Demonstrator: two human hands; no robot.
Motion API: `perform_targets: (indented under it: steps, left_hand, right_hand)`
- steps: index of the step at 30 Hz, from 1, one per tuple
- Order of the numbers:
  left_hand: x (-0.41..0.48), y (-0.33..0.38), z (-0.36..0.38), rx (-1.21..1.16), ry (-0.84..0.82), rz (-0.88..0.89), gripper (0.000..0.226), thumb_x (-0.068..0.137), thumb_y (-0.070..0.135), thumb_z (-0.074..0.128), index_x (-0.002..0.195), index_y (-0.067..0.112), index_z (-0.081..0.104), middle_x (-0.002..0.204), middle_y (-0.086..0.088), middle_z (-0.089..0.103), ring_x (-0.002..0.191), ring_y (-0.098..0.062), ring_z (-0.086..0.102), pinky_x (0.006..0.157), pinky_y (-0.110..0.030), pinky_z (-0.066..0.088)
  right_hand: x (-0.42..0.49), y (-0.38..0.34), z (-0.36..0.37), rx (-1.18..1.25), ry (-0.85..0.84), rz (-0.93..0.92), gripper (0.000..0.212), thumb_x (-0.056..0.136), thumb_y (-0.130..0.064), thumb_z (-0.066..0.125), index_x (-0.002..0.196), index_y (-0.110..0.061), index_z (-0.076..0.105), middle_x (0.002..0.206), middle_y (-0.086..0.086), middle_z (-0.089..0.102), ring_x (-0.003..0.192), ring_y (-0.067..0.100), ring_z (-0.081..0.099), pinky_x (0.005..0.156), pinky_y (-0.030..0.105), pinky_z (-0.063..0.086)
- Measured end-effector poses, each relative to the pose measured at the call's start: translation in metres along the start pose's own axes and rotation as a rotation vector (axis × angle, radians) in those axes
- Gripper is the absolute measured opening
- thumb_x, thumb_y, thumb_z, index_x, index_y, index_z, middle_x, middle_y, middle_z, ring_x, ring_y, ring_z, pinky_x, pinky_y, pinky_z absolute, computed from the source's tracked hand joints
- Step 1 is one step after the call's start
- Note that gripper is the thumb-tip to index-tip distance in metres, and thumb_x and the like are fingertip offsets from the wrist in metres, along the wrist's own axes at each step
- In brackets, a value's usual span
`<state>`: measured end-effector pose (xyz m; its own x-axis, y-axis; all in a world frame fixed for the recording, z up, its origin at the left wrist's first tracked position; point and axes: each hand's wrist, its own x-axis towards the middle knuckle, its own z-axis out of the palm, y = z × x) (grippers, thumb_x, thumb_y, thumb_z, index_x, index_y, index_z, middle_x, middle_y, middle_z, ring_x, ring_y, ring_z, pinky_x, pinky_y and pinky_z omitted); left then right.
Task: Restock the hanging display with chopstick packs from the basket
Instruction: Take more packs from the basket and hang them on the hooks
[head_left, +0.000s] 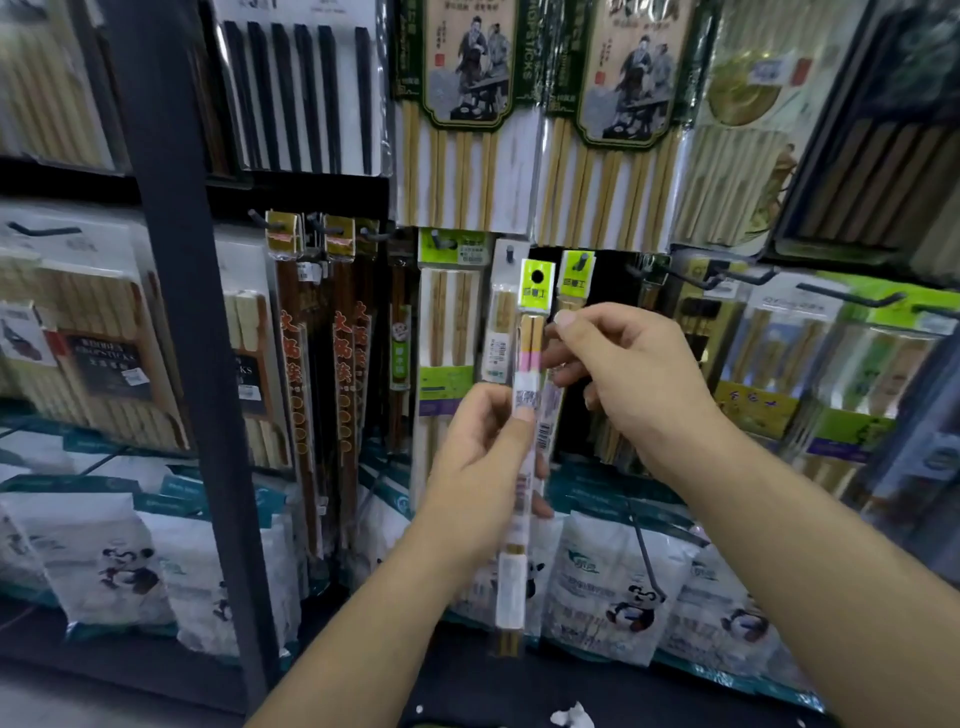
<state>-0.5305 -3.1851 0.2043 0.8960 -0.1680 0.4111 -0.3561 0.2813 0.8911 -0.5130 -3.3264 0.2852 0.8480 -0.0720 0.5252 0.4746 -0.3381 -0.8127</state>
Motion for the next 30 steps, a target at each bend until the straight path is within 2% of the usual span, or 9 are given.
perform_targets:
  steps: [4, 8, 10, 12, 15, 19, 22, 25, 30]
  left_hand:
    - [0.02, 0.004, 0.016, 0.045, -0.013, 0.003, 0.01, 0.106, 0.018, 0.055, 0.099, 0.019, 0.062, 0.081, 0.003, 0.054, 0.066, -0.014, 0.06, 0.055, -0.041, 0.063]
    - [0.031, 0.003, 0.023, 0.075, -0.004, 0.033, 0.02, 0.104, 0.021, 0.059, 0.09, 0.031, 0.069, 0.082, 0.004, 0.056, 0.076, -0.019, 0.06, 0.067, -0.045, 0.064]
    - [0.034, 0.002, 0.023, 0.135, 0.004, 0.087, 0.016, 0.099, 0.029, 0.061, 0.087, 0.036, 0.069, 0.084, 0.002, 0.06, 0.08, -0.02, 0.059, 0.074, -0.035, 0.06]
    - [0.035, 0.001, 0.023, 0.186, 0.008, 0.117, 0.01, 0.094, 0.036, 0.06, 0.088, 0.037, 0.068, 0.08, 0.009, 0.06, 0.078, -0.009, 0.057, 0.072, -0.023, 0.051]
    - [0.035, -0.004, 0.021, 0.192, 0.007, 0.119, 0.011, 0.095, 0.037, 0.059, 0.088, 0.037, 0.067, 0.076, 0.014, 0.058, 0.069, -0.003, 0.051, 0.064, -0.018, 0.045]
    - [0.036, -0.006, 0.019, 0.174, 0.018, 0.137, 0.018, 0.096, 0.035, 0.059, 0.086, 0.046, 0.069, 0.076, 0.017, 0.059, 0.071, 0.001, 0.053, 0.067, -0.015, 0.047]
    - [0.039, -0.011, 0.019, 0.215, 0.052, 0.127, 0.018, 0.097, 0.035, 0.06, 0.085, 0.046, 0.068, 0.073, 0.014, 0.058, 0.069, -0.001, 0.053, 0.065, -0.017, 0.046]
    - [0.045, -0.019, 0.017, 0.345, 0.099, 0.066, 0.014, 0.101, 0.031, 0.062, 0.093, 0.042, 0.062, 0.067, 0.017, 0.059, 0.063, 0.0, 0.054, 0.063, -0.022, 0.048]
    - [0.052, -0.016, 0.017, 0.494, 0.161, 0.115, 0.013, 0.099, 0.034, 0.059, 0.097, 0.046, 0.055, 0.097, 0.025, 0.067, 0.09, 0.006, 0.063, 0.076, -0.014, 0.054]
  right_hand:
    - [0.007, -0.001, -0.012, 0.019, 0.046, 0.019, 0.02, 0.099, -0.026, 0.066, 0.085, -0.015, 0.074, 0.077, -0.002, 0.076, 0.061, 0.008, 0.068, 0.049, 0.012, 0.044]
    - [0.013, -0.002, -0.015, 0.032, 0.095, 0.025, 0.021, 0.098, -0.023, 0.067, 0.079, -0.016, 0.073, 0.063, -0.009, 0.071, 0.054, 0.001, 0.063, 0.047, 0.01, 0.042]
    - [0.016, -0.002, -0.015, 0.028, 0.116, 0.026, 0.023, 0.098, -0.023, 0.068, 0.077, -0.015, 0.073, 0.06, -0.009, 0.068, 0.053, 0.001, 0.061, 0.046, 0.011, 0.042]
    - [0.018, -0.001, -0.015, 0.02, 0.122, 0.041, 0.023, 0.097, -0.024, 0.068, 0.078, -0.012, 0.073, 0.059, -0.008, 0.068, 0.052, 0.002, 0.06, 0.046, 0.011, 0.041]
    - [0.019, 0.001, -0.013, 0.018, 0.119, 0.062, 0.024, 0.097, -0.024, 0.068, 0.081, -0.007, 0.074, 0.06, -0.006, 0.068, 0.052, 0.003, 0.059, 0.046, 0.011, 0.041]
    - [0.022, 0.004, -0.009, 0.032, 0.141, 0.081, 0.026, 0.097, -0.022, 0.068, 0.081, -0.001, 0.071, 0.067, 0.004, 0.068, 0.053, 0.006, 0.059, 0.046, 0.012, 0.042]
    - [0.025, 0.01, -0.007, -0.036, 0.154, 0.079, 0.027, 0.097, -0.025, 0.068, 0.079, -0.006, 0.072, 0.075, 0.013, 0.072, 0.062, 0.013, 0.061, 0.054, 0.024, 0.05]
    - [0.026, 0.019, -0.005, -0.105, 0.158, 0.067, 0.027, 0.097, -0.031, 0.067, 0.077, -0.014, 0.073, 0.077, 0.008, 0.073, 0.068, 0.017, 0.066, 0.072, 0.036, 0.058]
    - [0.024, 0.038, -0.009, -0.14, 0.096, 0.019, 0.01, 0.095, -0.031, 0.071, 0.086, -0.025, 0.074, 0.082, -0.001, 0.075, 0.078, 0.017, 0.071, 0.073, 0.034, 0.06]
